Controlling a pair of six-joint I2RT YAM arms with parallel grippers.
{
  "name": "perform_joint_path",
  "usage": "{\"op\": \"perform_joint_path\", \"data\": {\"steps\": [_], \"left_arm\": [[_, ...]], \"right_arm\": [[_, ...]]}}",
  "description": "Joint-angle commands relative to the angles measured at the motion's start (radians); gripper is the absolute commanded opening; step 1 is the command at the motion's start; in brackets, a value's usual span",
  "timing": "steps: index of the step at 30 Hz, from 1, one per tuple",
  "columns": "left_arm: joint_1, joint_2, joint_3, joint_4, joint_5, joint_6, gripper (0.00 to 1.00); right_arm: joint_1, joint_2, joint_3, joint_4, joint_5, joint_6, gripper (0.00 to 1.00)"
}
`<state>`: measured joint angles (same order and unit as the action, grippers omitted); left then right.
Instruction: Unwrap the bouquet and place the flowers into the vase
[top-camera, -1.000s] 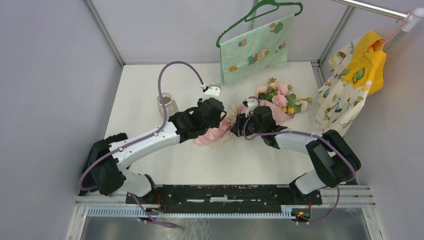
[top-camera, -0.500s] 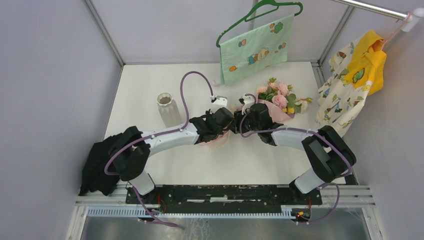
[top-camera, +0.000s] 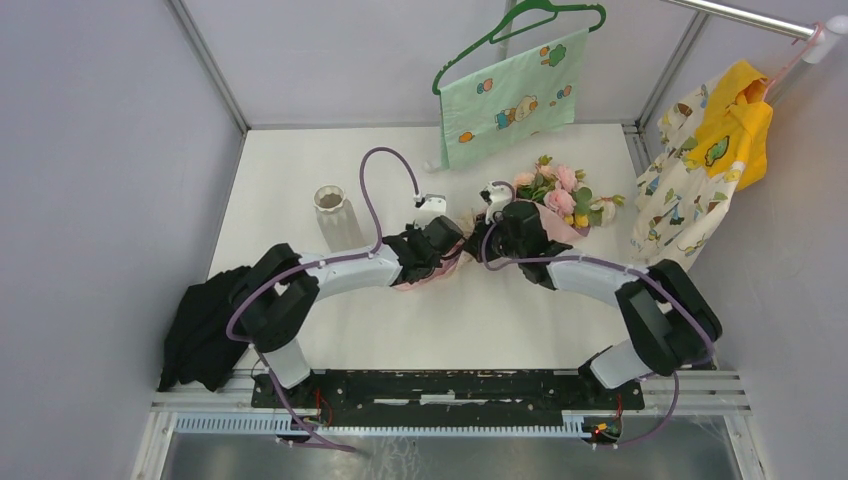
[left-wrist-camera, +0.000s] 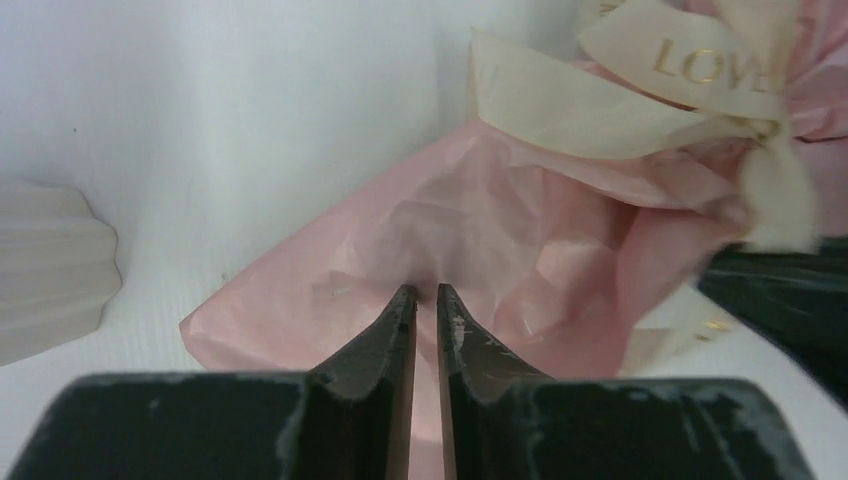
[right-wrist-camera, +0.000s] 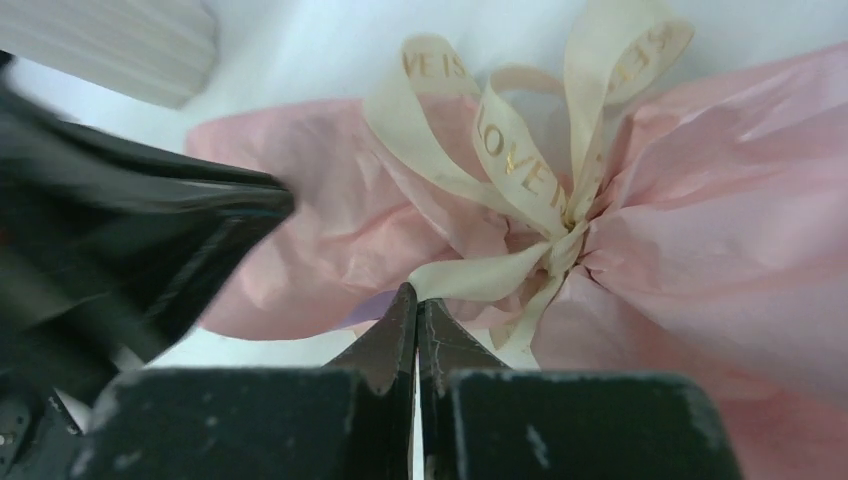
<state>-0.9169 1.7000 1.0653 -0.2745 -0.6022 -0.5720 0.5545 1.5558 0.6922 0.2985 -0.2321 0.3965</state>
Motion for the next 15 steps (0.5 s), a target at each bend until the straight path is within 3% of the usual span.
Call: {"op": "perform_joint_path", "data": {"steps": [1,15], "left_arm": [[0.032,0.056,-0.021,0.107,0.016,-0.065,0.19],[0.039,0.228,0.032,0.126,0.053,-0.092,0.13]], "right_arm": [[0.003,-0.176,0.030,-0.018,0.029,-0.020,0.00],[0.004,-0.558,0.166,-0.229,0.213,-0.134,0.00]]}}
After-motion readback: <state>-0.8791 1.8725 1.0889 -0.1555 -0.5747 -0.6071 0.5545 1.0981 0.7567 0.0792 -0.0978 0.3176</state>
